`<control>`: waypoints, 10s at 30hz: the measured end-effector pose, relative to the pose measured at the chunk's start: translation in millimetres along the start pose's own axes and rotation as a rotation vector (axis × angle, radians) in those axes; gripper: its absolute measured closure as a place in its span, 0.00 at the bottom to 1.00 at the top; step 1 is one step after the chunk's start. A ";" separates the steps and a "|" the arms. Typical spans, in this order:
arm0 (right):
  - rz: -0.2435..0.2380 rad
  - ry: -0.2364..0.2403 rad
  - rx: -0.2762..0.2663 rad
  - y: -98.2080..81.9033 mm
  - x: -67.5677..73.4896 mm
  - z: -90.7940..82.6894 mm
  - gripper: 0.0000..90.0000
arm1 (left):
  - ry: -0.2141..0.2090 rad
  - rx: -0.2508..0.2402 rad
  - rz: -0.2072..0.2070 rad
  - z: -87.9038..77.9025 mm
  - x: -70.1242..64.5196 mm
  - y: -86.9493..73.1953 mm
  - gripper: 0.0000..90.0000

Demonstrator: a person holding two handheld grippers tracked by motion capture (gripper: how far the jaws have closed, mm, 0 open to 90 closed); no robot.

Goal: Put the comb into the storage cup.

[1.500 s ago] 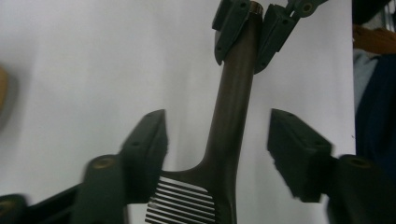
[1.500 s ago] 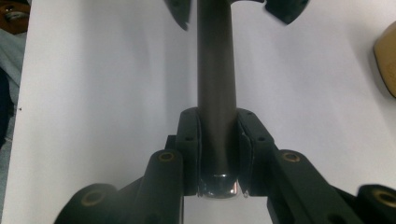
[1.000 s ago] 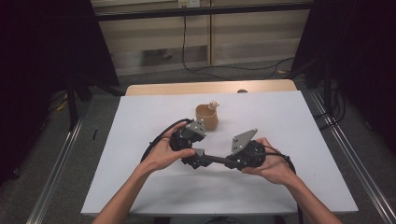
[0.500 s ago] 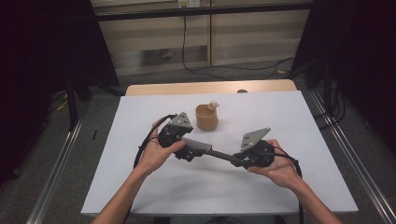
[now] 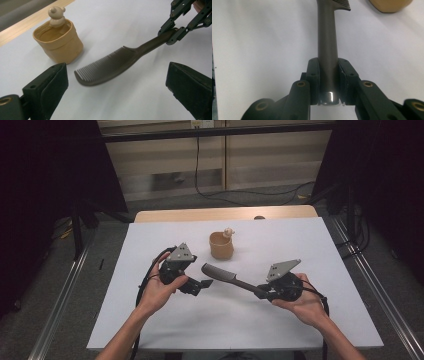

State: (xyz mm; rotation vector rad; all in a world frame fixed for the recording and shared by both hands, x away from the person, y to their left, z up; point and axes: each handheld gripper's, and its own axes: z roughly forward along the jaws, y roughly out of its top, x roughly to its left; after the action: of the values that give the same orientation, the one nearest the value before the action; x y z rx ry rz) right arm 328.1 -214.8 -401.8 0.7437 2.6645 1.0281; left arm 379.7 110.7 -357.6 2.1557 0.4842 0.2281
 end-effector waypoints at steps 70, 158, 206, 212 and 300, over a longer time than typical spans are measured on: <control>0.089 -0.034 -0.416 -17.1 13.4 -21.4 0.81 | -0.047 -0.378 -0.108 14.0 -49.7 -49.2 0.04; 0.097 -0.012 -0.533 -23.2 8.3 -24.9 0.81 | -0.399 -0.513 -0.565 81.4 -34.3 0.5 0.73; 0.146 -0.058 -0.483 -22.0 4.9 -21.5 0.29 | -0.248 -0.459 -0.447 59.2 -18.4 1.8 0.81; 0.190 -0.096 -0.486 -24.2 3.1 -24.0 0.20 | -0.209 -0.454 -0.433 52.8 -14.3 1.4 0.81; 0.328 -0.584 -0.617 -107.9 34.4 -51.9 0.00 | 0.182 -0.439 -0.285 6.0 47.2 44.0 0.81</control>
State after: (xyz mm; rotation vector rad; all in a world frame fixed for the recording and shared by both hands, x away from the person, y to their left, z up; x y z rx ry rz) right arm 239.2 -295.2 -435.6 1.1278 1.6437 1.3504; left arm 435.9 103.0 -326.2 1.6255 0.7617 0.3383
